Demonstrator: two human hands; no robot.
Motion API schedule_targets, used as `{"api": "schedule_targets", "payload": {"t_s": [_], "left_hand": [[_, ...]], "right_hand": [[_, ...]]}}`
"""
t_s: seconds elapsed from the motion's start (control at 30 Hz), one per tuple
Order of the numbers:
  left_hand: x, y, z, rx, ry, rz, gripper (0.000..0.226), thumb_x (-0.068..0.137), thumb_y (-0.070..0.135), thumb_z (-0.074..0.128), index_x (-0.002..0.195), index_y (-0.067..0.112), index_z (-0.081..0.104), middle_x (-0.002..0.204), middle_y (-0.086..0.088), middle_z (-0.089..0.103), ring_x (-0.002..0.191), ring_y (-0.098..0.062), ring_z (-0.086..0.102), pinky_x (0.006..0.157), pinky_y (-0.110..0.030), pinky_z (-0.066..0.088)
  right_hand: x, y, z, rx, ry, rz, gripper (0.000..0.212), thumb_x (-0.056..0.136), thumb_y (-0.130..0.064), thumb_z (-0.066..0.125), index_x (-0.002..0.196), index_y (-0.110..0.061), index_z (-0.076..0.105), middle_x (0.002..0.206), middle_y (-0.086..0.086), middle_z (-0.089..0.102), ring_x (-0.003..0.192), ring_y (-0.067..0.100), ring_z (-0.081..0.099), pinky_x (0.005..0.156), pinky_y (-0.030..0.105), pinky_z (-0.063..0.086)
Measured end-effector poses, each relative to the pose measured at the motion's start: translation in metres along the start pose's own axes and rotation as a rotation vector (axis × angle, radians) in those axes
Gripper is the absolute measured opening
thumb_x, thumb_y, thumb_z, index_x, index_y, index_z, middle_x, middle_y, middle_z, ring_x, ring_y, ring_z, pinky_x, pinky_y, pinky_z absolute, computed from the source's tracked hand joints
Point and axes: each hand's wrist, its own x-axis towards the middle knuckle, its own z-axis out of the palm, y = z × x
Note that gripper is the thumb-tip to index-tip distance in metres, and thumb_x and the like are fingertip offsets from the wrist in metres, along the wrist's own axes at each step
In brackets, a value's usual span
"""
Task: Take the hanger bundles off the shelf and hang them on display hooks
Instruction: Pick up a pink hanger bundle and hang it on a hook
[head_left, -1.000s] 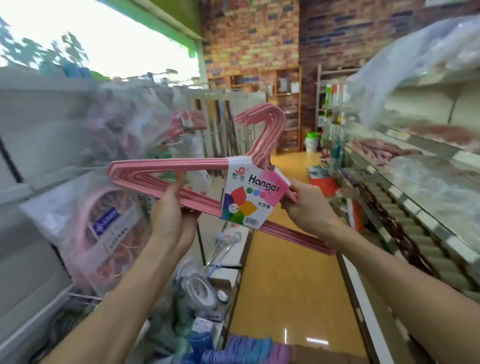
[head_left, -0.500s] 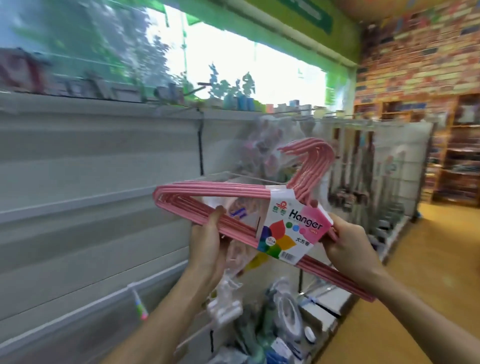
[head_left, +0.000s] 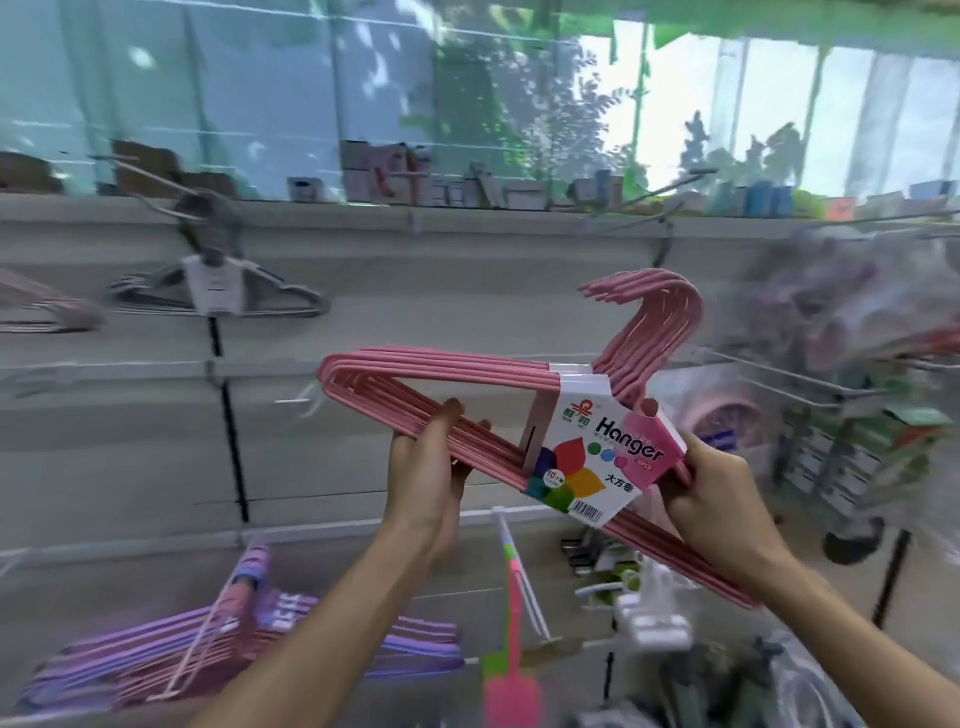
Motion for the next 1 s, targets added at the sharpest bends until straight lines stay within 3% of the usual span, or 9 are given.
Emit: {"api": "schedule_targets", "payload": {"t_s": [0.07, 0.2, 0.23, 0.33, 0.43, 0.57, 0.87, 1.0], "left_hand": [[0.0, 0.019, -0.023, 0.01, 0.041, 0.046, 0.003, 0.096, 0.006, 0.056, 0.099, 0.007, 0.057, 0.087, -0.013, 0.064, 0.099, -0.035, 0.062, 0.103, -0.057, 0.047], [-0.002, 0.06, -0.069, 0.01, 0.124, 0.129, 0.005, 0.096, 0.006, 0.055, 0.094, 0.01, 0.058, 0.092, -0.015, 0.064, 0.101, -0.038, 0.061, 0.104, -0.058, 0.046], [-0.003, 0.071, -0.081, 0.006, 0.141, 0.149, 0.006, 0.096, 0.006, 0.055, 0.094, 0.011, 0.057, 0.091, -0.014, 0.064, 0.101, -0.038, 0.062, 0.103, -0.058, 0.046], [-0.005, 0.102, -0.121, 0.011, 0.197, 0.199, 0.004, 0.097, 0.006, 0.055, 0.098, 0.009, 0.057, 0.094, -0.016, 0.064, 0.104, -0.038, 0.062, 0.103, -0.057, 0.047], [-0.008, 0.137, -0.163, 0.037, 0.255, 0.243, 0.005, 0.096, 0.005, 0.055, 0.1, 0.005, 0.058, 0.099, -0.019, 0.062, 0.102, -0.037, 0.061, 0.105, -0.057, 0.046], [-0.017, 0.19, -0.219, 0.038, 0.31, 0.308, 0.004, 0.095, 0.003, 0.055, 0.095, 0.006, 0.058, 0.092, -0.017, 0.062, 0.098, -0.035, 0.06, 0.104, -0.057, 0.045], [-0.031, 0.312, -0.36, 0.061, 0.394, 0.436, 0.012, 0.095, 0.003, 0.055, 0.087, 0.01, 0.06, 0.086, -0.013, 0.064, 0.101, -0.038, 0.058, 0.104, -0.057, 0.045], [-0.039, 0.355, -0.417, 0.056, 0.46, 0.455, 0.016, 0.096, 0.005, 0.054, 0.083, 0.007, 0.061, 0.086, -0.017, 0.065, 0.098, -0.039, 0.06, 0.101, -0.056, 0.046]], "right_hand": [[0.006, -0.023, 0.018, 0.043, -0.028, -0.033, 0.048, 0.088, 0.009, 0.062, 0.13, -0.013, 0.065, 0.092, -0.001, 0.072, 0.068, 0.006, 0.059, 0.058, 0.002, 0.041], [0.015, -0.072, 0.056, 0.126, -0.06, -0.106, 0.05, 0.088, 0.01, 0.061, 0.131, -0.016, 0.065, 0.077, -0.014, 0.064, 0.06, -0.019, 0.055, 0.056, 0.002, 0.039], [0.017, -0.084, 0.066, 0.139, -0.072, -0.12, 0.048, 0.088, 0.009, 0.06, 0.129, -0.015, 0.067, 0.071, -0.019, 0.061, 0.058, -0.018, 0.054, 0.054, 0.004, 0.039], [0.023, -0.121, 0.096, 0.168, -0.103, -0.172, 0.042, 0.089, 0.007, 0.06, 0.123, -0.015, 0.07, 0.064, -0.026, 0.059, 0.056, -0.002, 0.058, 0.051, 0.013, 0.042], [0.026, -0.164, 0.13, 0.209, -0.134, -0.218, 0.039, 0.09, 0.007, 0.058, 0.121, -0.013, 0.07, 0.073, -0.007, 0.069, 0.058, 0.012, 0.06, 0.054, 0.025, 0.044], [0.024, -0.229, 0.178, 0.28, -0.173, -0.291, 0.035, 0.091, 0.006, 0.059, 0.118, -0.013, 0.071, 0.07, -0.014, 0.065, 0.059, 0.002, 0.06, 0.052, 0.015, 0.043], [0.014, -0.391, 0.284, 0.393, -0.236, -0.425, 0.026, 0.089, 0.008, 0.061, 0.106, -0.008, 0.072, 0.063, -0.035, 0.052, 0.058, -0.012, 0.057, 0.051, 0.008, 0.04], [0.01, -0.456, 0.326, 0.415, -0.246, -0.489, 0.019, 0.086, 0.005, 0.06, 0.087, -0.013, 0.067, 0.056, -0.022, 0.052, 0.054, 0.013, 0.054, 0.05, 0.026, 0.038]]}}
